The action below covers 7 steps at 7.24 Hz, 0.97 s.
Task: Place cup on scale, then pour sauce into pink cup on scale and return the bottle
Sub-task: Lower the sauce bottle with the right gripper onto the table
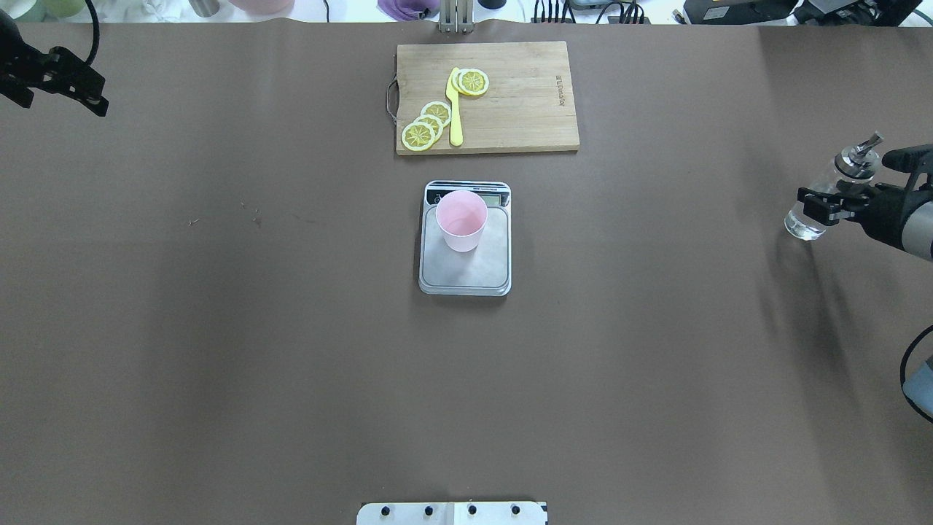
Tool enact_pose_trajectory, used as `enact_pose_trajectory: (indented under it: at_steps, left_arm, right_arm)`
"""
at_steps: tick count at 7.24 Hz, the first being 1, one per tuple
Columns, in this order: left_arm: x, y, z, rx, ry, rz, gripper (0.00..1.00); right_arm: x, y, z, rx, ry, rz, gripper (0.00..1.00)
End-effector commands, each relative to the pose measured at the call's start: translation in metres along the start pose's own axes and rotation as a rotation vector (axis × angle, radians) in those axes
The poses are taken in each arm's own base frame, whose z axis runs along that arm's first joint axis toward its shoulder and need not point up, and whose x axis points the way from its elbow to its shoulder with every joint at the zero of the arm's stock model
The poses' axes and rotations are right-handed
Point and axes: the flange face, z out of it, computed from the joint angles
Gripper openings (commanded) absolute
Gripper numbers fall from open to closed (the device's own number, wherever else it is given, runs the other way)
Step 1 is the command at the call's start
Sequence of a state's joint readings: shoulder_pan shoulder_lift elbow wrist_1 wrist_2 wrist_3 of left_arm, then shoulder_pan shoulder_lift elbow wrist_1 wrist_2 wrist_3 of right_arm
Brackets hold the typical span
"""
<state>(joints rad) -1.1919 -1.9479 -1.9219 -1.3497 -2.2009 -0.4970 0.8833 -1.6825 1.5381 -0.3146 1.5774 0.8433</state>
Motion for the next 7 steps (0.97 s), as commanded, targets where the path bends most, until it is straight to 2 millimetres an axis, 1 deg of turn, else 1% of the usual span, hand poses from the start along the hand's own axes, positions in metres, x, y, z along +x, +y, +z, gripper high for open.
enact_pose_trajectory:
  at_steps: [1,7]
  left_arm:
    - [0.0001,-0.0001,-0.0002,0.001,-0.001,0.000,0.97]
    - [0.0001,-0.0001,-0.0002,0.001,-0.001,0.000,0.97]
  right_arm:
    - [0.0029,0.0041,0.0044,-0.012,0.003,-0.003,0.00]
    - [0.0055,0.0066,0.0060,-0.018,0.008,0.000,0.00]
